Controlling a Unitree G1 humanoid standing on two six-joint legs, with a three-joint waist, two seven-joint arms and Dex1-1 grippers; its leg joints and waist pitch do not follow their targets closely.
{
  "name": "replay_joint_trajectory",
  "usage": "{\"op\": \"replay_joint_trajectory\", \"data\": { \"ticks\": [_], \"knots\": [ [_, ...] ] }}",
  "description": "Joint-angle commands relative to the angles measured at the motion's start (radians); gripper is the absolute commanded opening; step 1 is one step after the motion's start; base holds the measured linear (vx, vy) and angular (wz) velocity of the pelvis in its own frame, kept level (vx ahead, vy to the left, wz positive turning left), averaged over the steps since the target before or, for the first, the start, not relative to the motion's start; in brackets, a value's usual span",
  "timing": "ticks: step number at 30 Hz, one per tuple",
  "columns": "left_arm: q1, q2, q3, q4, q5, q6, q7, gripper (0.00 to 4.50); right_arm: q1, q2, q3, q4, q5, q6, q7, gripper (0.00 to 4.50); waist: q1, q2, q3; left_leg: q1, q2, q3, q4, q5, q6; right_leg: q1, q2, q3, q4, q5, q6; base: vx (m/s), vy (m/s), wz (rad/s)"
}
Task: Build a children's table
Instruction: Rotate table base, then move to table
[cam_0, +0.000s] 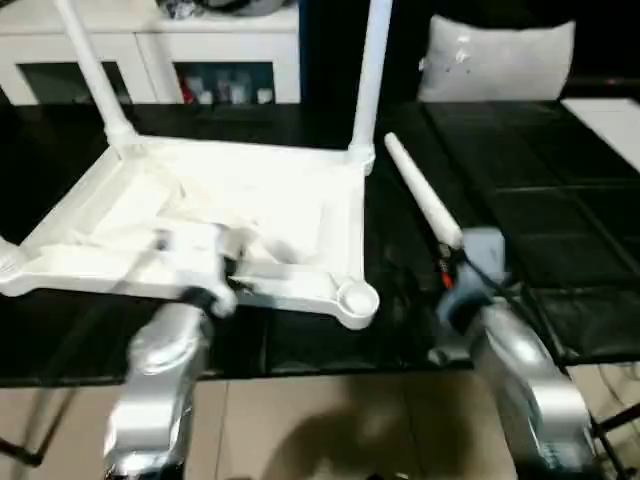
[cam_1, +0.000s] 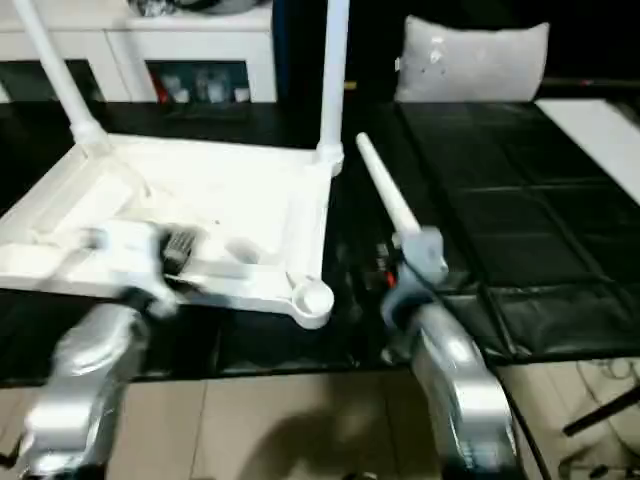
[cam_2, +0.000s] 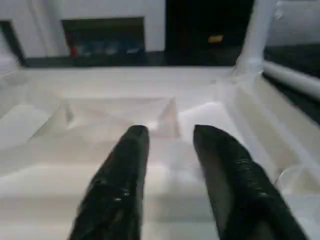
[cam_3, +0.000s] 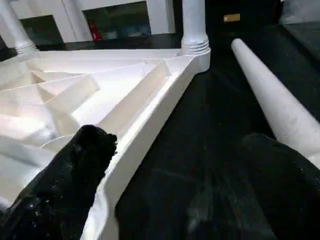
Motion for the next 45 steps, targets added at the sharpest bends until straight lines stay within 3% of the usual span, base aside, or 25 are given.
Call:
{"op": "replay_joint_trajectory", "data": {
  "ticks": [1,8,13,15,16,17,18,22,24,26,27,28,29,30,31,32,33,35,38,39,40,41,42,44,45],
  "knots": [
    [0.027,-0.008,-0.019,-0.044,0.015,0.021,0.019,2.09,0.026,-0.009,0.008,-0.084,0.028,0.029,0.007,4.50,0.003,-0.006,-0.052,-0.022,-0.002,0.021,-0.077,-0.179,0.062,0.070,-0.032,0.038,-0.105,-0.493,0.046,0.000,0.000,0.00],
    [0.073,-0.031,-0.024,-0.061,0.023,0.003,0.061,2.51,0.045,0.008,-0.001,-0.103,-0.013,0.062,-0.069,4.50,-0.010,0.002,-0.046,-0.009,0.003,0.011,-0.086,-0.273,0.044,0.064,-0.022,0.026,-0.120,-0.521,0.051,0.000,0.000,0.00],
    [0.097,-0.014,-0.050,-0.092,0.023,-0.009,0.039,2.87,0.083,-0.006,0.022,-0.121,-0.015,0.046,-0.056,4.50,-0.039,0.028,-0.048,0.047,0.221,-0.095,-0.184,-0.211,0.178,0.034,0.005,0.019,0.046,-0.162,-0.132,0.037,-0.055,0.02],
    [0.076,-0.029,-0.007,-0.077,-0.005,-0.010,0.051,2.95,0.069,0.013,-0.008,-0.105,0.009,0.040,-0.074,4.50,-0.045,-0.011,-0.044,0.016,0.133,-0.030,-0.137,-0.195,0.295,0.042,-0.034,0.065,0.030,-0.097,-0.270,0.033,-0.154,0.05],
    [0.073,-0.031,0.001,-0.062,-0.012,-0.019,0.053,3.03,0.066,0.017,-0.016,-0.089,0.014,0.040,-0.079,4.50,-0.022,-0.055,-0.056,0.002,-0.082,0.068,0.083,-0.260,0.254,0.048,-0.035,0.080,-0.108,-0.354,-0.273,0.012,-0.165,0.03],
    [0.073,-0.031,0.001,-0.062,-0.012,-0.019,0.053,3.03,0.066,0.017,-0.016,-0.089,0.014,0.040,-0.079,4.50,-0.022,-0.055,-0.056,0.002,-0.082,0.068,0.083,-0.260,0.254,0.048,-0.035,0.080,-0.108,-0.354,-0.273,-0.015,-0.164,-0.06],
    [0.082,-0.013,-0.018,-0.064,0.014,-0.031,0.055,3.32,0.073,-0.012,0.015,-0.091,-0.023,0.034,-0.072,4.50,0.017,-0.079,-0.057,-0.056,-0.089,0.018,0.122,-0.106,0.172,0.106,-0.100,0.129,-0.105,-0.622,-0.021,-0.004,-0.155,-0.03],
    [0.171,0.009,-0.059,-0.123,-0.017,-0.028,0.009,3.64,0.113,-0.027,0.041,-0.128,-0.007,0.049,-0.045,4.50,0.006,-0.034,-0.034,-0.071,0.007,-0.081,-0.033,-0.046,0.232,0.112,-0.070,0.080,-0.087,-0.397,0.231,-0.013,-0.112,-0.12],
    [0.188,0.011,-0.071,-0.123,-0.011,-0.046,0.001,3.76,0.108,-0.021,0.028,-0.119,0.010,0.043,-0.042,4.50,0.021,-0.010,-0.047,0.010,0.092,-0.083,-0.049,-0.224,0.222,0.092,-0.088,0.074,-0.103,-0.472,0.116,-0.015,-0.092,0.08],
    [0.186,0.006,-0.071,-0.102,0.003,-0.060,0.010,3.83,0.097,-0.019,0.027,-0.091,0.000,0.033,-0.048,4.50,0.023,-0.015,-0.030,0.028,0.079,-0.054,-0.055,-0.360,0.161,0.086,-0.088,0.072,-0.117,-0.617,0.080,-0.010,-0.091,0.25],
    [0.186,0.006,-0.081,-0.092,0.035,-0.053,0.035,3.87,0.081,-0.034,0.047,-0.065,-0.040,0.040,-0.065,4.50,-0.003,-0.009,0.020,0.160,0.003,0.020,0.023,-0.486,0.114,-0.002,-0.015,-0.078,-0.279,-0.935,0.168,-0.077,-0.111,0.20],
    [0.186,0.006,-0.081,-0.092,0.035,-0.053,0.035,3.98,0.081,-0.034,0.047,-0.065,-0.040,0.040,-0.065,4.50,0.028,0.029,0.006,0.024,0.188,-0.035,-0.147,-0.745,0.140,0.164,0.007,-0.105,0.094,-0.537,0.150,-0.077,-0.111,0.20],
    [0.187,0.004,-0.087,-0.101,0.028,-0.039,0.031,3.98,0.078,-0.030,0.050,-0.078,-0.026,0.045,-0.055,4.50,0.088,0.010,0.012,-0.072,0.176,-0.017,-0.169,-0.852,0.045,0.182,-0.017,-0.039,0.201,-0.364,0.046,0.114,0.018,0.08],
    [0.194,0.005,-0.102,-0.110,0.013,-0.037,0.020,3.98,0.083,-0.032,0.058,-0.101,-0.005,0.047,-0.032,4.50,0.137,0.003,-0.006,-0.019,0.147,0.043,-0.158,-0.832,0.097,0.166,0.008,0.043,0.265,-0.422,0.002,0.234,-0.008,-0.02],
    [0.196,0.014,-0.107,-0.103,0.019,-0.043,0.018,4.15,0.089,-0.034,0.063,-0.094,-0.010,0.039,-0.030,4.50,0.092,-0.056,-0.012,0.077,0.082,0.055,-0.015,-0.646,0.082,0.121,-0.051,0.169,0.119,-0.902,0.055,0.234,-0.008,-0.02],
    [0.197,0.024,-0.111,-0.101,0.023,-0.044,0.018,4.15,0.091,-0.036,0.067,-0.089,-0.017,0.036,-0.033,4.50,0.103,-0.099,0.003,0.103,-0.009,0.067,0.103,-0.468,0.097,0.084,-0.082,0.202,-0.063,-1.130,0.063,0.120,-0.166,-0.13],
    [0.194,0.030,-0.107,-0.098,0.024,-0.047,0.019,4.27,0.088,-0.035,0.070,-0.077,-0.023,0.030,-0.035,4.50,0.151,-0.064,0.017,-0.012,-0.056,-0.004,0.194,-0.155,0.171,0.166,-0.135,0.310,-0.117,-1.269,0.000,0.194,-0.116,-0.11],
    [0.178,0.022,-0.081,-0.071,0.018,-0.062,0.033,4.33,0.074,-0.031,0.079,-0.048,-0.030,0.016,-0.039,4.50,0.184,-0.050,0.020,-0.071,-0.059,-0.050,0.164,-0.088,0.148,0.225,-0.116,0.301,-0.094,-0.873,-0.063,0.184,-0.078,-0.04],
    [0.169,0.022,-0.081,-0.060,0.031,-0.063,0.038,4.44,0.069,-0.034,0.085,-0.046,-0.032,0.015,-0.037,4.50,0.160,0.016,-0.052,-0.003,-0.006,-0.082,-0.028,0.132,0.181,0.235,0.033,0.132,-0.013,-0.161,-0.035,0.154,0.031,0.12],
    [0.174,0.038,-0.100,-0.100,0.021,-0.043,0.012,4.44,0.066,-0.027,0.084,-0.068,-0.019,0.030,-0.036,4.50,0.110,0.013,-0.074,0.168,0.098,-0.208,-0.043,0.211,0.404,0.075,0.053,0.078,0.134,-0.199,0.051,0.284,0.045,-0.01],
    [0.179,0.045,-0.101,-0.106,0.017,-0.044,0.005,4.44,0.065,-0.024,0.083,-0.066,-0.019,0.028,-0.039,4.50,0.086,-0.005,-0.100,0.229,0.139,-0.246,-0.021,0.334,0.507,0.027,0.028,0.079,0.172,-0.276,0.090,0.284,0.045,-0.01],
    [0.183,0.058,-0.100,-0.105,0.016,-0.046,-0.003,4.44,0.061,-0.020,0.084,-0.055,-0.026,0.021,-0.046,4.50,0.080,0.019,-0.090,0.171,0.048,-0.290,-0.025,0.629,0.703,0.022,0.045,0.058,0.195,-0.294,0.129,0.240,-0.005,0.24],
    [0.182,0.067,-0.098,-0.097,0.022,-0.052,-0.002,4.44,0.060,-0.015,0.080,-0.050,-0.027,0.017,-0.052,4.50,0.070,0.015,-0.086,0.170,0.027,-0.276,-0.002,0.697,0.710,-0.010,0.041,0.073,0.189,-0.257,0.150,0.153,-0.045,0.33],
    [0.173,0.074,-0.092,-0.086,0.020,-0.055,0.001,4.44,0.059,-0.011,0.073,-0.058,-0.021,0.017,-0.062,4.50,0.027,-0.007,-0.063,0.071,-0.098,-0.235,-0.039,0.574,0.558,0.012,0.043,0.113,0.110,-0.021,0.116,0.142,-0.060,0.39],
    [0.163,0.075,-0.091,-0.083,0.012,-0.051,-0.004,4.44,0.058,-0.015,0.069,-0.074,-0.016,0.019,-0.061,4.50,0.014,-0.074,-0.048,-0.004,-0.203,-0.161,-0.001,0.206,0.421,0.107,0.000,0.175,-0.017,0.084,0.122,0.106,-0.093,0.67]
  ]
}}
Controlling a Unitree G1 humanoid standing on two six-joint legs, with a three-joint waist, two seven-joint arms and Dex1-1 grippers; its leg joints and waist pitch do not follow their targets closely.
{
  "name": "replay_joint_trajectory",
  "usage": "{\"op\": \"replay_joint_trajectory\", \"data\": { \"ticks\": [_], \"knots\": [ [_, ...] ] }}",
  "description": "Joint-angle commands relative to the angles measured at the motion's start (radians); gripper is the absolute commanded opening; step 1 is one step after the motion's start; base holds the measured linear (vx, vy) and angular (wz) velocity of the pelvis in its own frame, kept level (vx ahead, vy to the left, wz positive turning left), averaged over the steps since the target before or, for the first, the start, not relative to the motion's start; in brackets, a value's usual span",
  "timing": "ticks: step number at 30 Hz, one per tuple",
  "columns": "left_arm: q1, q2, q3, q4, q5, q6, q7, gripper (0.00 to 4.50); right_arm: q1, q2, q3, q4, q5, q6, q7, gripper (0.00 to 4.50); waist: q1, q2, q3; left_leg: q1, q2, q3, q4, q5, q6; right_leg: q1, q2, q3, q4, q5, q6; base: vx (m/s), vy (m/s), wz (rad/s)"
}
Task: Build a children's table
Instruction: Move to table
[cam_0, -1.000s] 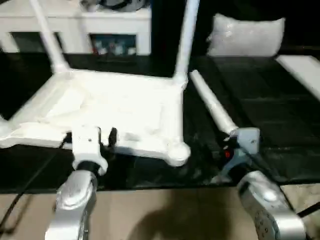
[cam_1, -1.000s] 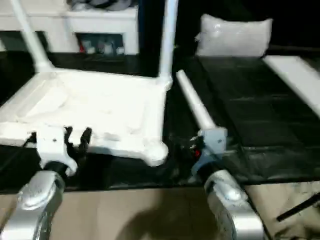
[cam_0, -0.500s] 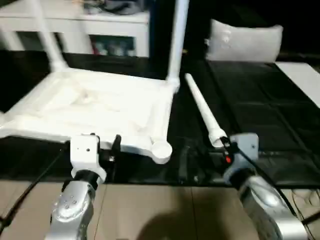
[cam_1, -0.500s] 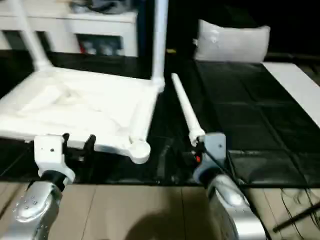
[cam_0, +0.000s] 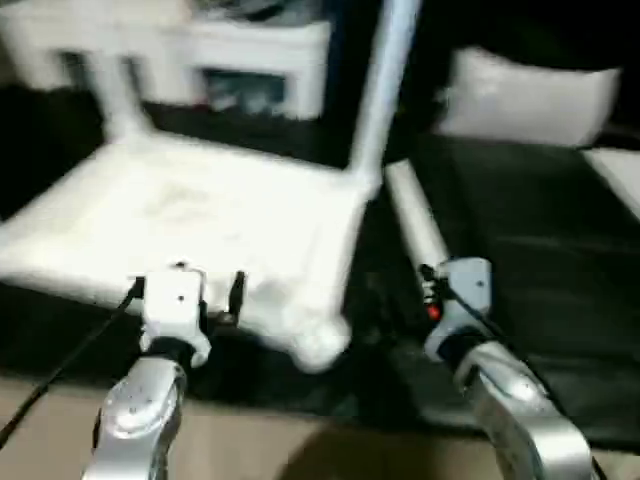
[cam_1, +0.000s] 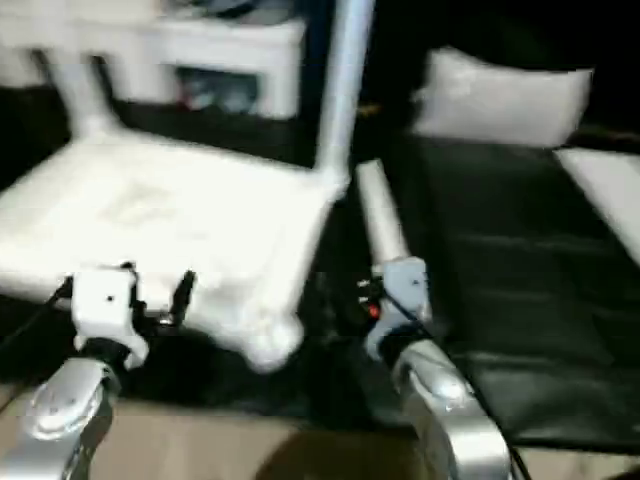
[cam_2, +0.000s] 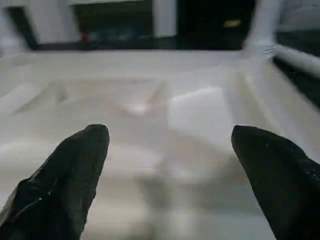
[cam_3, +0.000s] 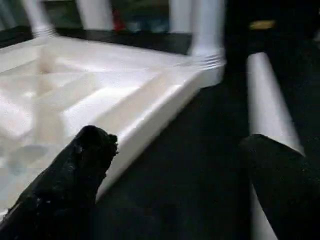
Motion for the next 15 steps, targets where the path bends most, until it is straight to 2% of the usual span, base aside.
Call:
{"op": "replay_joint_trajectory", "data": {
  "ticks": [1,2,3,4,5,6,7,8,9,10,11,12,13,14,15],
  "knots": [
    [-0.007,0.001,-0.012,0.007,-0.010,0.005,-0.022,4.44,-0.006,-0.016,-0.018,-0.023,-0.009,0.006,-0.014,4.50,0.016,0.025,-0.003,0.001,0.004,0.055,-0.039,0.085,0.228,0.069,-0.061,0.097,-0.178,-0.046,0.022,0.106,-0.093,0.67],
    [-0.010,0.004,-0.014,0.010,-0.012,0.006,-0.028,4.44,-0.007,-0.019,-0.019,-0.026,-0.014,0.007,-0.018,4.50,0.033,-0.004,-0.015,-0.059,0.045,0.069,0.065,-0.005,0.157,0.186,-0.171,0.167,-0.195,-0.204,-0.116,0.106,-0.062,0.27],
    [-0.013,0.005,-0.015,0.013,-0.013,0.006,-0.032,4.44,-0.008,-0.022,-0.020,-0.028,-0.019,0.008,-0.022,4.50,0.045,0.003,-0.019,-0.059,0.063,0.075,0.066,0.031,0.097,0.186,-0.166,0.151,-0.189,-0.213,-0.161,0.126,-0.019,-0.13],
    [-0.013,0.019,-0.023,0.006,-0.013,0.016,-0.049,4.44,-0.023,-0.025,-0.021,-0.032,-0.022,0.017,-0.025,4.50,0.046,0.001,-0.005,-0.075,0.087,0.091,0.024,0.148,0.021,0.188,-0.125,0.106,-0.181,-0.100,-0.257,0.126,-0.019,-0.13],
    [-0.012,0.038,-0.031,-0.004,-0.026,0.023,-0.078,4.44,-0.047,-0.025,-0.022,-0.036,-0.028,0.048,-0.039,4.50,0.048,0.023,0.000,-0.064,0.102,0.093,-0.014,0.199,0.020,0.165,-0.114,0.083,-0.177,-0.032,-0.281,0.115,-0.014,0.00],
    [-0.011,0.046,-0.033,-0.006,-0.037,0.024,-0.093,4.44,-0.059,-0.023,-0.021,-0.038,-0.033,0.068,-0.050,4.50,0.035,0.052,-0.016,-0.049,0.130,0.101,-0.089,0.287,0.021,0.145,-0.057,0.025,-0.141,0.066,-0.272,0.121,0.018,-0.06],
    [-0.014,0.055,-0.035,-0.003,-0.049,0.018,-0.113,4.44,-0.076,-0.026,-0.017,-0.036,-0.047,0.099,-0.065,4.50,0.006,0.079,-0.018,-0.028,0.177,0.059,-0.107,0.399,0.050,0.101,0.004,-0.013,-0.084,0.174,-0.176,0.121,0.018,-0.06],
    [-0.021,0.065,-0.037,0.002,-0.060,0.019,-0.131,4.44,-0.095,-0.034,-0.011,-0.034,-0.066,0.128,-0.080,4.50,0.002,0.093,-0.052,0.030,0.187,0.040,-0.073,0.532,0.065,0.070,0.004,-0.013,-0.060,0.245,-0.146,0.151,0.037,-0.05],
    [-0.034,0.075,-0.042,0.012,-0.065,0.021,-0.149,4.44,-0.113,-0.039,-0.013,-0.031,-0.074,0.166,-0.093,4.50,-0.008,0.091,-0.058,0.046,0.190,0.023,-0.048,0.754,0.066,0.048,-0.019,0.003,-0.068,0.315,-0.104,0.104,0.026,0.06],
    [-0.057,0.090,-0.050,0.026,-0.081,0.025,-0.184,4.44,-0.144,-0.053,-0.014,-0.025,-0.080,0.234,-0.104,4.50,-0.007,0.066,-0.061,0.039,0.169,0.035,-0.036,0.914,0.032,0.053,-0.025,0.015,-0.080,0.401,-0.075,0.104,0.026,0.06],
    [-0.069,0.100,-0.057,0.032,-0.084,0.034,-0.201,4.44,-0.160,-0.064,-0.014,-0.020,-0.083,0.271,-0.107,4.50,-0.007,0.066,-0.061,0.039,0.169,0.035,-0.036,0.914,0.032,0.053,-0.025,0.015,-0.080,0.401,-0.075,0.000,0.000,0.00],
    [-0.095,0.134,-0.075,0.034,-0.096,0.056,-0.254,4.44,-0.214,-0.067,-0.037,0.004,-0.071,0.383,-0.124,4.50,0.000,0.045,-0.051,-0.001,0.142,0.065,-0.052,0.780,-0.018,0.088,-0.030,0.021,-0.083,0.452,-0.046,0.000,0.000,0.00],
    [-0.106,0.149,-0.082,0.034,-0.102,0.066,-0.276,4.44,-0.237,-0.068,-0.047,0.015,-0.065,0.430,-0.131,4.50,0.004,0.045,-0.049,-0.019,0.138,0.080,-0.067,0.599,-0.050,0.101,-0.039,0.020,-0.086,0.447,-0.037,0.000,0.000,0.00],
    [-0.124,0.184,-0.095,0.032,-0.112,0.088,-0.320,4.44,-0.292,-0.076,-0.057,0.058,-0.059,0.500,-0.133,4.50,0.003,0.036,-0.045,-0.019,0.143,0.086,-0.075,0.490,-0.067,0.101,-0.044,0.022,-0.094,0.415,-0.039,0.000,0.000,0.00],
    [-0.130,0.196,-0.099,0.031,-0.116,0.094,-0.334,4.44,-0.309,-0.078,-0.060,0.073,-0.057,0.521,-0.133,4.50,0.001,0.041,-0.038,-0.023,0.148,0.086,-0.087,0.383,-0.087,0.104,-0.050,0.022,-0.095,0.366,-0.049,-0.080,-0.014,-0.02]
  ]
}}
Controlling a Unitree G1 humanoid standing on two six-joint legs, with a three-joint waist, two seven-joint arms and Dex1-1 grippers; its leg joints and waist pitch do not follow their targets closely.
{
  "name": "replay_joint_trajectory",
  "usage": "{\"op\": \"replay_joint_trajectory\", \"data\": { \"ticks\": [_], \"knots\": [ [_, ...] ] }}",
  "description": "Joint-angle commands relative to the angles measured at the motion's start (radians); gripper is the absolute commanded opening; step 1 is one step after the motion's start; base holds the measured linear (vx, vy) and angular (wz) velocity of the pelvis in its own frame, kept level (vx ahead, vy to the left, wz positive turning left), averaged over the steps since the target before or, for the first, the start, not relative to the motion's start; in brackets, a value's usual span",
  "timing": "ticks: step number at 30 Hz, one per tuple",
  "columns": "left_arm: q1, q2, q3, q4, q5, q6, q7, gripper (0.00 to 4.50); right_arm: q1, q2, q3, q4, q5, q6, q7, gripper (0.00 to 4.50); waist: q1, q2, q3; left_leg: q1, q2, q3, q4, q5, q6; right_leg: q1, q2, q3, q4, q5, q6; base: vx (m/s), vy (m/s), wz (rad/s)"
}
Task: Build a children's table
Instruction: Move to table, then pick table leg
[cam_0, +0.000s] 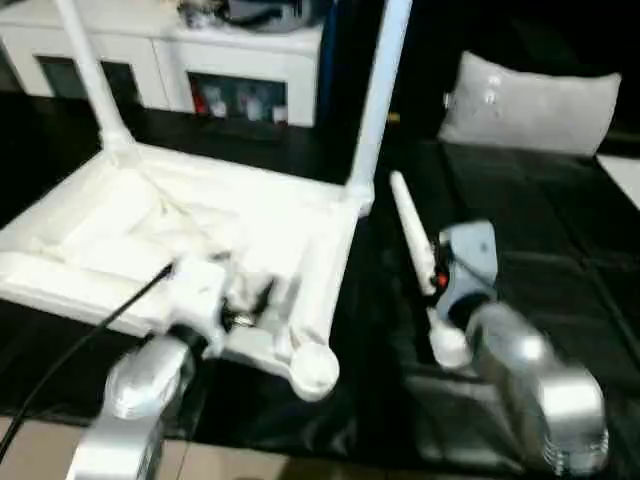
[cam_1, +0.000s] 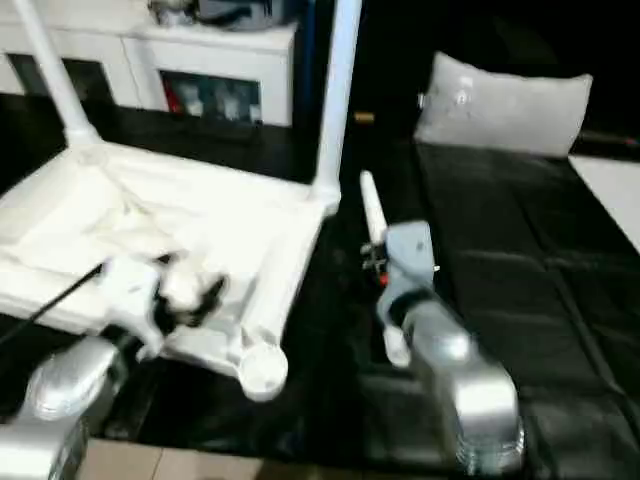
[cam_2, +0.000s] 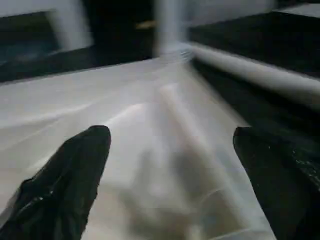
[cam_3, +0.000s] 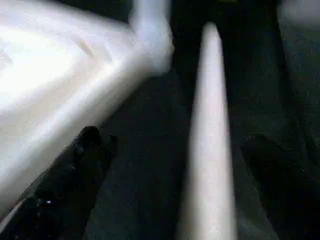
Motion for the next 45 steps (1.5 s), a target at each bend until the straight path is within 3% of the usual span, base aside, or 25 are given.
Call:
{"op": "replay_joint_trajectory", "data": {
  "ticks": [1,2,3,4,5,6,9,10,11,13,15,19,21,29,32,33,35,36,41,42,43,44,45],
  "knots": [
    [-0.005,0.021,-0.017,-0.013,-0.021,0.041,-0.056,4.44,-0.041,-0.014,-0.016,0.048,0.004,0.071,-0.004,4.50,0.002,0.005,-0.036,0.013,0.080,-0.015,-0.085,0.132,-0.087,0.047,-0.095,0.035,-0.054,0.263,-0.062,-0.080,-0.014,-0.02],
    [-0.022,0.059,-0.029,-0.022,-0.039,0.079,-0.103,4.44,-0.100,-0.029,-0.021,0.119,-0.002,0.101,0.001,4.50,-0.008,0.001,-0.028,0.019,0.085,-0.014,-0.098,0.005,-0.108,0.046,-0.098,0.036,-0.062,0.153,-0.093,-0.089,-0.018,-0.06],
    [-0.029,0.076,-0.034,-0.026,-0.047,0.093,-0.123,4.44,-0.125,-0.035,-0.024,0.149,-0.007,0.113,0.001,4.50,-0.011,0.004,-0.026,0.021,0.084,-0.011,-0.104,-0.055,-0.117,0.043,-0.100,0.040,-0.064,0.087,-0.117,-0.090,-0.020,-0.02],
    [-0.038,0.100,-0.038,-0.027,-0.073,0.119,-0.161,4.44,-0.166,-0.040,-0.030,0.207,-0.003,0.138,0.009,4.50,-0.013,0.003,-0.024,0.025,0.086,-0.008,-0.105,-0.082,-0.113,0.036,-0.101,0.043,-0.067,0.061,-0.127,-0.090,-0.020,-0.02],
    [-0.048,0.120,-0.044,-0.028,-0.092,0.147,-0.192,4.50,-0.202,-0.044,-0.039,0.261,0.003,0.156,0.014,4.22,-0.016,0.016,-0.024,0.028,0.086,-0.004,-0.106,-0.126,-0.112,0.030,-0.101,0.044,-0.068,0.018,-0.156,-0.093,-0.018,0.03],
    [-0.069,0.144,-0.053,-0.027,-0.116,0.181,-0.234,4.50,-0.253,-0.046,-0.057,0.361,0.022,0.161,0.032,4.15,-0.016,0.007,-0.021,0.026,0.088,0.001,-0.109,-0.153,-0.104,0.027,-0.101,0.045,-0.069,-0.020,-0.178,-0.092,-0.014,0.02],
    [-0.099,0.162,-0.058,-0.028,-0.148,0.207,-0.269,4.50,-0.308,-0.042,-0.078,0.481,0.044,0.164,0.059,4.01,-0.004,0.010,-0.020,0.026,0.098,0.026,-0.107,-0.153,-0.074,0.015,-0.109,0.048,-0.076,-0.100,-0.219,-0.074,-0.019,0.04],
    [-0.106,0.165,-0.058,-0.032,-0.162,0.218,-0.278,4.50,-0.323,-0.041,-0.083,0.514,0.053,0.165,0.072,4.01,-0.001,0.012,-0.020,0.027,0.101,0.030,-0.109,-0.159,-0.076,0.012,-0.108,0.047,-0.076,-0.106,-0.222,-0.055,-0.024,0.04],
    [-0.112,0.168,-0.058,-0.035,-0.171,0.229,-0.286,4.50,-0.336,-0.043,-0.083,0.543,0.055,0.166,0.081,3.83,0.001,0.007,-0.020,0.027,0.104,0.039,-0.109,-0.177,-0.081,0.006,-0.105,0.046,-0.075,-0.116,-0.222,0.000,0.000,0.00],
    [-0.119,0.176,-0.063,-0.040,-0.175,0.244,-0.295,4.50,-0.355,-0.050,-0.079,0.584,0.054,0.166,0.092,3.66,0.008,0.003,-0.027,0.018,0.107,0.047,-0.108,-0.128,-0.078,0.008,-0.104,0.046,-0.066,-0.077,-0.214,0.000,0.000,0.00],
    [-0.124,0.182,-0.067,-0.044,-0.180,0.255,-0.299,4.50,-0.369,-0.051,-0.082,0.611,0.062,0.169,0.106,3.39,0.012,0.004,-0.028,0.017,0.106,0.051,-0.105,-0.107,-0.073,0.004,-0.101,0.045,-0.064,-0.039,-0.208,0.000,0.000,0.00],
    [-0.142,0.189,-0.077,-0.055,-0.208,0.294,-0.308,4.50,-0.420,-0.067,-0.082,0.722,0.064,0.163,0.138,3.19,0.015,0.005,-0.031,0.015,0.108,0.055,-0.104,-0.084,-0.074,0.004,-0.099,0.043,-0.059,-0.008,-0.220,0.000,0.000,0.00],
    [-0.146,0.185,-0.083,-0.050,-0.208,0.296,-0.305,4.50,-0.426,-0.074,-0.080,0.747,0.064,0.163,0.141,2.85,0.018,0.003,-0.031,0.014,0.108,0.059,-0.103,-0.074,-0.075,0.004,-0.098,0.043,-0.060,0.012,-0.221,0.000,0.000,0.00],
    [-0.151,0.181,-0.094,-0.047,-0.212,0.295,-0.299,4.50,-0.412,-0.092,-0.076,0.766,0.062,0.171,0.160,2.85,0.026,0.002,-0.043,0.005,0.108,0.067,-0.093,0.020,-0.052,0.007,-0.093,0.042,-0.048,0.163,-0.218,0.000,0.000,0.00],
    [-0.169,0.167,-0.088,-0.035,-0.221,0.287,-0.290,4.50,-0.419,-0.096,-0.082,0.780,0.067,0.166,0.166,2.61,0.027,0.002,-0.038,0.005,0.110,0.068,-0.097,-0.025,-0.056,0.005,-0.094,0.042,-0.054,0.120,-0.226,0.000,0.000,0.00],
    [-0.170,0.160,-0.085,-0.025,-0.221,0.282,-0.286,4.50,-0.418,-0.094,-0.092,0.792,0.069,0.157,0.163,2.39,0.026,-0.001,-0.036,0.005,0.110,0.068,-0.099,-0.039,-0.059,0.005,-0.095,0.042,-0.056,0.092,-0.227,0.000,0.000,0.00],
    [-0.172,0.163,-0.091,-0.017,-0.203,0.288,-0.272,4.50,-0.416,-0.089,-0.113,0.800,0.067,0.149,0.142,2.36,0.027,-0.003,-0.035,0.005,0.112,0.068,-0.100,-0.050,-0.061,0.005,-0.097,0.043,-0.056,0.066,-0.226,0.000,0.000,0.00],
    [-0.169,0.160,-0.088,-0.018,-0.202,0.290,-0.266,4.50,-0.411,-0.086,-0.123,0.795,0.069,0.147,0.139,2.27,0.028,0.002,-0.036,0.006,0.112,0.067,-0.100,-0.050,-0.064,0.003,-0.097,0.043,-0.056,0.059,-0.222,0.000,0.000,0.00],
    [-0.162,0.154,-0.081,-0.014,-0.195,0.295,-0.240,4.50,-0.372,-0.077,-0.186,0.751,0.061,0.087,0.066,2.00,0.030,0.002,-0.035,0.009,0.113,0.068,-0.101,-0.062,-0.072,-0.002,-0.096,0.043,-0.058,0.055,-0.209,0.000,0.000,0.00],
    [-0.165,0.153,-0.079,-0.013,-0.191,0.295,-0.231,4.50,-0.358,-0.073,-0.211,0.721,0.068,0.052,0.054,1.92,0.032,0.007,-0.036,0.008,0.112,0.067,-0.102,-0.064,-0.075,-0.001,-0.096,0.043,-0.058,0.052,-0.207,0.000,0.000,0.00],
    [-0.179,0.130,-0.063,-0.005,-0.199,0.286,-0.218,4.50,-0.339,-0.054,-0.276,0.668,0.107,-0.039,0.051,1.90,0.032,0.008,-0.035,0.009,0.113,0.068,-0.102,-0.069,-0.077,-0.003,-0.096,0.043,-0.060,0.051,-0.203,0.000,0.000,0.00],
    [-0.182,0.124,-0.059,-0.002,-0.202,0.283,-0.215,4.50,-0.336,-0.048,-0.291,0.660,0.117,-0.060,0.051,1.88,0.035,0.004,-0.035,0.009,0.115,0.070,-0.102,-0.086,-0.075,-0.003,-0.100,0.046,-0.062,0.046,-0.198,0.000,0.000,0.00],
    [-0.193,0.101,-0.045,0.009,-0.209,0.266,-0.200,4.50,-0.323,-0.027,-0.348,0.627,0.161,-0.143,0.064,1.88,0.036,-0.002,-0.038,0.008,0.114,0.071,-0.101,-0.081,-0.064,0.001,-0.101,0.046,-0.061,0.055,-0.199,0.000,0.000,0.00]
  ]
}}
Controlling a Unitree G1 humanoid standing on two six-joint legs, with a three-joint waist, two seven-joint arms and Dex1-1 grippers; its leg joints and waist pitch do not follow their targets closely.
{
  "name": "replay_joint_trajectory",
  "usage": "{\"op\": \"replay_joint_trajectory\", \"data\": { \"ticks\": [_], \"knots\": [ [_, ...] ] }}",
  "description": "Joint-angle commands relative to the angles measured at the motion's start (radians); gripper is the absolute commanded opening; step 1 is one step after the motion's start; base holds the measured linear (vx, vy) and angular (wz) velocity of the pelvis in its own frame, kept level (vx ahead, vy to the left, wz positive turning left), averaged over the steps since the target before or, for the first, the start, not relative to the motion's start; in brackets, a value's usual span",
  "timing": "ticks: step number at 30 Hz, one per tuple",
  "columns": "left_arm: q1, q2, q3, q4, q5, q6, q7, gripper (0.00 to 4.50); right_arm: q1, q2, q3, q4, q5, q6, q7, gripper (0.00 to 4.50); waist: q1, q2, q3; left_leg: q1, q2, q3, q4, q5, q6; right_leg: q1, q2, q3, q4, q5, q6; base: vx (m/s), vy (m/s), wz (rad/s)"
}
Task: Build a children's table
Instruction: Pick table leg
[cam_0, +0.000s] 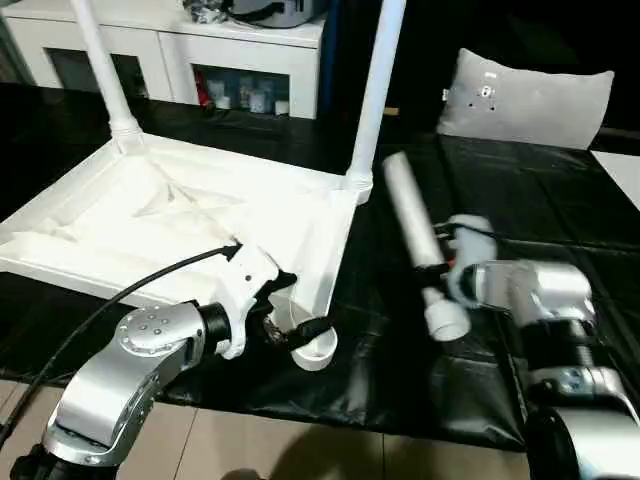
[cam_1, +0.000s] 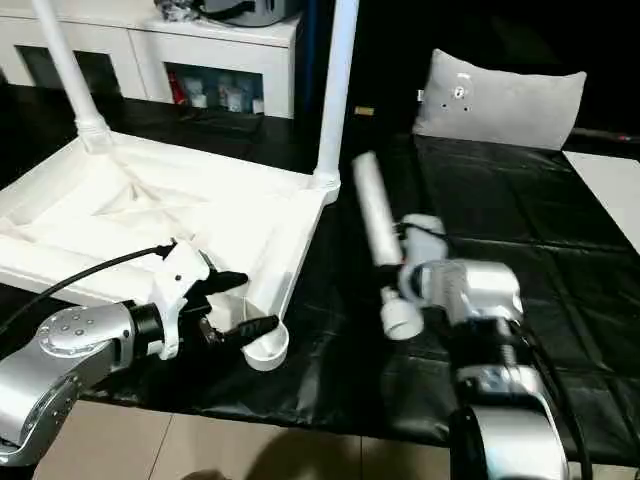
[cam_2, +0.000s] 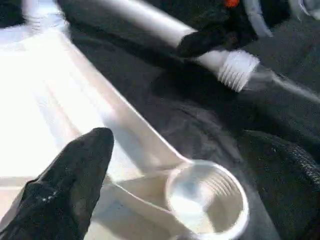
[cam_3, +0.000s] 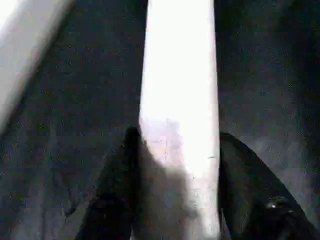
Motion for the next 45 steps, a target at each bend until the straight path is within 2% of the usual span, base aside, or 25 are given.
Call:
{"op": "replay_joint_trajectory", "data": {
  "ticks": [1,2,3,4,5,6,7,8,11,12,15,17,19,21,23,27,32,35,37,39,40,42,43,44,45],
  "knots": [
    [-0.034,-0.022,0.018,0.010,-0.012,-0.026,0.024,4.50,-0.001,0.015,-0.080,-0.066,0.066,-0.120,0.008,1.87,0.001,0.002,-0.055,0.017,0.069,-0.014,-0.077,-0.123,-0.047,0.035,-0.096,0.042,-0.074,0.036,-0.177,0.000,0.000,0.00],
    [-0.054,-0.050,0.042,0.020,-0.019,-0.039,0.055,4.50,0.009,0.028,-0.116,-0.095,0.091,-0.178,0.020,1.87,0.003,0.020,-0.056,0.017,0.069,-0.016,-0.076,-0.116,-0.043,0.031,-0.094,0.042,-0.071,0.044,-0.178,0.000,0.000,0.00],
    [-0.071,-0.072,0.061,0.027,-0.026,-0.047,0.080,4.50,0.016,0.034,-0.134,-0.118,0.107,-0.208,0.035,1.86,-0.002,0.009,-0.054,0.016,0.069,-0.013,-0.076,-0.134,-0.041,0.032,-0.092,0.042,-0.076,0.045,-0.181,0.000,0.000,0.00],
    [-0.100,-0.124,0.099,0.033,-0.064,-0.057,0.113,4.50,0.025,0.049,-0.164,-0.173,0.166,-0.226,0.098,1.86,0.002,0.022,-0.057,0.017,0.069,-0.015,-0.075,-0.131,-0.042,0.034,-0.094,0.041,-0.073,0.054,-0.187,0.000,0.000,0.00],
    [-0.127,-0.171,0.129,0.038,-0.104,-0.060,0.136,4.50,0.030,0.068,-0.201,-0.228,0.238,-0.228,0.158,1.86,0.001,0.012,-0.056,0.016,0.068,-0.011,-0.072,-0.132,-0.024,0.038,-0.092,0.043,-0.074,0.077,-0.196,0.000,0.000,0.00],
    [-0.127,-0.171,0.129,0.038,-0.104,-0.060,0.136,4.50,0.030,0.068,-0.201,-0.228,0.238,-0.228,0.158,1.86,0.005,0.010,-0.056,0.011,0.070,-0.015,-0.072,-0.110,-0.003,0.041,-0.095,0.041,-0.073,0.092,-0.203,0.000,0.000,0.00],
    [-0.152,-0.202,0.146,0.045,-0.131,-0.057,0.150,4.50,0.034,0.090,-0.228,-0.283,0.313,-0.225,0.214,1.86,0.006,0.010,-0.055,0.010,0.068,-0.015,-0.072,-0.098,0.005,0.040,-0.093,0.040,-0.073,0.093,-0.202,0.000,0.000,0.00],
    [-0.179,-0.232,0.163,0.050,-0.165,-0.049,0.160,4.50,0.041,0.108,-0.242,-0.346,0.395,-0.193,0.276,1.86,0.005,0.016,-0.056,0.008,0.066,-0.014,-0.069,-0.089,0.019,0.040,-0.094,0.041,-0.071,0.095,-0.204,0.000,0.000,0.00],
    [-0.250,-0.310,0.217,0.070,-0.233,-0.037,0.203,4.50,0.076,0.120,-0.214,-0.479,0.535,-0.142,0.395,1.86,0.010,0.009,-0.057,0.005,0.069,-0.014,-0.064,-0.058,0.056,0.041,-0.093,0.039,-0.073,0.118,-0.212,0.000,0.000,0.00],
    [-0.276,-0.338,0.241,0.080,-0.275,-0.023,0.217,4.50,0.086,0.119,-0.201,-0.505,0.573,-0.126,0.425,1.86,0.009,-0.001,-0.054,0.004,0.070,-0.014,-0.068,-0.059,0.058,0.042,-0.093,0.037,-0.076,0.089,-0.210,0.000,0.000,0.00],
    [-0.299,-0.365,0.262,0.089,-0.322,-0.015,0.225,4.50,0.096,0.118,-0.187,-0.521,0.604,-0.107,0.452,1.86,0.013,0.005,-0.050,0.008,0.069,-0.012,-0.067,-0.085,0.046,0.035,-0.095,0.039,-0.085,-0.005,-0.213,0.000,0.000,0.00],
    [-0.349,-0.422,0.295,0.107,-0.415,0.025,0.255,4.50,0.119,0.119,-0.143,-0.551,0.644,-0.074,0.489,1.86,0.013,-0.003,-0.048,0.008,0.070,-0.011,-0.071,-0.098,0.029,0.032,-0.094,0.039,-0.090,-0.062,-0.202,0.000,0.000,0.00],
    [-0.389,-0.462,0.308,0.124,-0.471,0.054,0.274,4.50,0.130,0.129,-0.104,-0.566,0.661,-0.046,0.504,1.86,0.018,0.002,-0.049,0.011,0.069,-0.011,-0.071,-0.103,0.018,0.029,-0.095,0.039,-0.090,-0.084,-0.196,0.000,0.000,0.00],
    [-0.423,-0.492,0.321,0.145,-0.509,0.063,0.292,4.50,0.136,0.134,-0.065,-0.570,0.659,-0.036,0.517,1.86,0.019,-0.006,-0.046,0.008,0.071,-0.015,-0.075,-0.108,0.008,0.030,-0.098,0.039,-0.093,-0.101,-0.183,0.000,0.000,0.00],
    [-0.446,-0.510,0.332,0.159,-0.532,0.064,0.305,4.50,0.141,0.135,-0.038,-0.570,0.660,-0.036,0.526,1.86,0.022,-0.006,-0.046,0.008,0.071,-0.014,-0.074,-0.103,0.001,0.030,-0.099,0.039,-0.094,-0.095,-0.177,0.000,0.000,0.00],
    [-0.478,-0.516,0.337,0.175,-0.562,0.071,0.319,4.50,0.151,0.132,-0.004,-0.576,0.679,-0.027,0.541,1.86,0.023,-0.008,-0.051,0.004,0.071,-0.016,-0.072,-0.051,0.011,0.033,-0.098,0.038,-0.085,-0.001,-0.167,0.000,0.000,0.00],
    [-0.481,-0.503,0.308,0.217,-0.481,0.049,0.337,4.50,0.175,0.119,0.083,-0.572,0.587,-0.068,0.551,1.86,0.023,-0.005,-0.059,-0.002,0.069,-0.014,-0.061,0.030,0.033,0.034,-0.093,0.035,-0.072,0.143,-0.156,0.000,0.000,0.00],
    [-0.482,-0.512,0.307,0.218,-0.461,0.006,0.352,4.50,0.184,0.109,0.144,-0.582,0.518,-0.108,0.537,1.86,0.024,-0.006,-0.057,-0.002,0.072,-0.015,-0.064,-0.002,0.022,0.036,-0.098,0.035,-0.075,0.123,-0.165,0.000,0.000,0.00],
    [-0.484,-0.515,0.299,0.217,-0.446,-0.036,0.368,4.15,0.188,0.110,0.188,-0.575,0.463,-0.155,0.521,1.86,0.024,-0.010,-0.055,-0.002,0.074,-0.015,-0.066,-0.023,0.015,0.035,-0.100,0.036,-0.076,0.090,-0.168,0.000,0.000,0.00],
    [-0.486,-0.523,0.303,0.216,-0.455,-0.047,0.376,4.09,0.190,0.116,0.195,-0.576,0.473,-0.157,0.523,1.86,0.022,-0.009,-0.053,-0.001,0.073,-0.014,-0.067,-0.041,0.011,0.033,-0.100,0.037,-0.080,0.060,-0.165,0.000,0.000,0.00],
    [-0.479,-0.537,0.316,0.211,-0.494,-0.044,0.355,3.95,0.198,0.122,0.196,-0.582,0.503,-0.139,0.546,1.86,0.023,-0.003,-0.052,-0.001,0.073,-0.015,-0.067,-0.047,0.010,0.032,-0.100,0.037,-0.079,0.053,-0.167,0.000,0.000,0.00],
    [-0.468,-0.557,0.337,0.206,-0.549,-0.032,0.322,3.70,0.211,0.125,0.207,-0.589,0.530,-0.127,0.575,1.86,0.026,-0.006,-0.052,0.000,0.074,-0.014,-0.066,-0.060,0.015,0.032,-0.103,0.038,-0.080,0.045,-0.189,0.000,0.000,0.00],
    [-0.462,-0.563,0.343,0.205,-0.566,-0.024,0.315,3.69,0.216,0.120,0.217,-0.590,0.521,-0.132,0.580,1.86,0.026,-0.006,-0.052,-0.001,0.074,-0.014,-0.067,-0.064,0.015,0.032,-0.101,0.037,-0.081,0.043,-0.190,0.000,0.000,0.00],
    [-0.458,-0.561,0.338,0.209,-0.551,-0.027,0.324,3.55,0.217,0.116,0.226,-0.586,0.498,-0.149,0.571,1.86,0.025,-0.016,-0.051,-0.002,0.073,-0.013,-0.068,-0.062,0.019,0.033,-0.098,0.036,-0.081,0.044,-0.186,0.000,0.000,0.00],
    [-0.453,-0.548,0.318,0.211,-0.512,-0.033,0.338,3.55,0.215,0.114,0.237,-0.580,0.470,-0.165,0.554,1.86,0.026,-0.010,-0.051,-0.001,0.075,-0.015,-0.068,-0.062,0.018,0.030,-0.100,0.036,-0.081,0.033,-0.178,0.000,0.000,0.00]
  ]
}}
